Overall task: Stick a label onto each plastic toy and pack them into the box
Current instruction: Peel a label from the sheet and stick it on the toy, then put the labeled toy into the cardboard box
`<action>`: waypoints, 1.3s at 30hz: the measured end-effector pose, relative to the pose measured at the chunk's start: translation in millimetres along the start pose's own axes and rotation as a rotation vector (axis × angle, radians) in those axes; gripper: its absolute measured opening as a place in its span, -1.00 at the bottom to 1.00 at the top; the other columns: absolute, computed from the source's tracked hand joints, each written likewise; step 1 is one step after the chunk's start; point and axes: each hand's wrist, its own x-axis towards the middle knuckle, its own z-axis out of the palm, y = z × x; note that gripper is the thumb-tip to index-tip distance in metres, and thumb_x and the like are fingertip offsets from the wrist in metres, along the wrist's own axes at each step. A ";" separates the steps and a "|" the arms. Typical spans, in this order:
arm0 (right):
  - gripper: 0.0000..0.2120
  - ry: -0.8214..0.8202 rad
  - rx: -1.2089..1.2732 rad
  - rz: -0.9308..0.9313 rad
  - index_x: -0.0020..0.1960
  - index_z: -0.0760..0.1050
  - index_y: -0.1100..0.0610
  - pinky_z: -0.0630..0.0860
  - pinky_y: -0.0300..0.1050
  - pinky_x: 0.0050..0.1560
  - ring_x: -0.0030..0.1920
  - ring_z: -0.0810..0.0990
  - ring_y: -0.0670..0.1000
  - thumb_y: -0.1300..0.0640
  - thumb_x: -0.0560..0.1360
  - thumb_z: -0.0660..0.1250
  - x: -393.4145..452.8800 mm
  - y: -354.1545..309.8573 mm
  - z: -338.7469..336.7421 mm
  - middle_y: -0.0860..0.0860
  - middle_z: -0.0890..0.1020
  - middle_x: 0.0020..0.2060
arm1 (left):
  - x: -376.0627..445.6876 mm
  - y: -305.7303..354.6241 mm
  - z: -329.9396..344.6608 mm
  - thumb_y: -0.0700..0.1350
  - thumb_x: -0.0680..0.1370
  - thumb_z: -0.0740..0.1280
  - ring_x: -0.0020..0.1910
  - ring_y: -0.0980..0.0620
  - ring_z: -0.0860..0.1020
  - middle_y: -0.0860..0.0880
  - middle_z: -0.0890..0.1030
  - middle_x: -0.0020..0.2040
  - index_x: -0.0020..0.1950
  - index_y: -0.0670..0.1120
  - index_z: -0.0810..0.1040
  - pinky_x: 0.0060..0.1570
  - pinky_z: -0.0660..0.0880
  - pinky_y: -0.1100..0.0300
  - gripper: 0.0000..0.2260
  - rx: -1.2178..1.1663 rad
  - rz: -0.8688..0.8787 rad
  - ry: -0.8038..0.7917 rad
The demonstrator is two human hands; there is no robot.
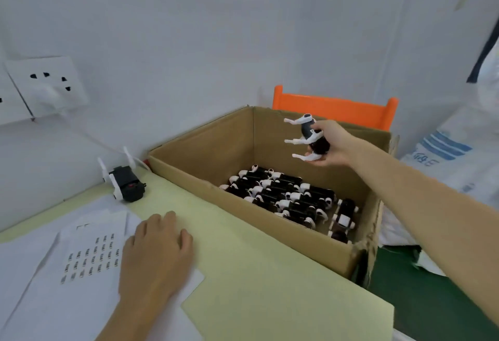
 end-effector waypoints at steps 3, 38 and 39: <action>-0.75 0.051 -0.269 0.062 0.22 0.34 0.10 0.64 0.14 -0.02 -0.30 0.67 0.08 0.16 0.56 0.20 31.4 -0.1 -24.0 0.16 0.65 -0.17 | 4.8 -1.7 1.8 0.02 0.61 0.10 0.24 -0.01 0.38 0.03 0.48 0.22 0.23 0.01 0.44 0.18 0.33 0.06 -0.74 -0.024 -0.023 0.001; -0.59 -0.348 -1.694 -0.076 -0.02 0.43 0.17 0.45 -0.10 -0.25 -0.27 0.52 0.07 -0.20 0.54 0.15 141.1 105.6 161.7 0.10 0.56 -0.11 | 13.7 16.5 2.9 0.15 0.30 -0.15 0.22 -0.14 0.56 -0.01 0.59 0.22 0.15 -0.02 0.60 0.06 0.50 -0.03 -0.32 0.086 -0.016 -0.089; -0.55 -0.322 -1.645 -0.102 0.07 0.44 0.18 0.47 -0.08 -0.18 -0.18 0.55 0.10 -0.21 0.53 0.16 149.2 116.6 169.5 0.13 0.59 -0.01 | 14.8 16.7 1.9 0.08 0.30 -0.05 0.02 -0.22 0.65 -0.10 0.67 0.05 -0.02 -0.11 0.67 -0.13 0.56 -0.08 -0.42 0.087 0.007 -0.081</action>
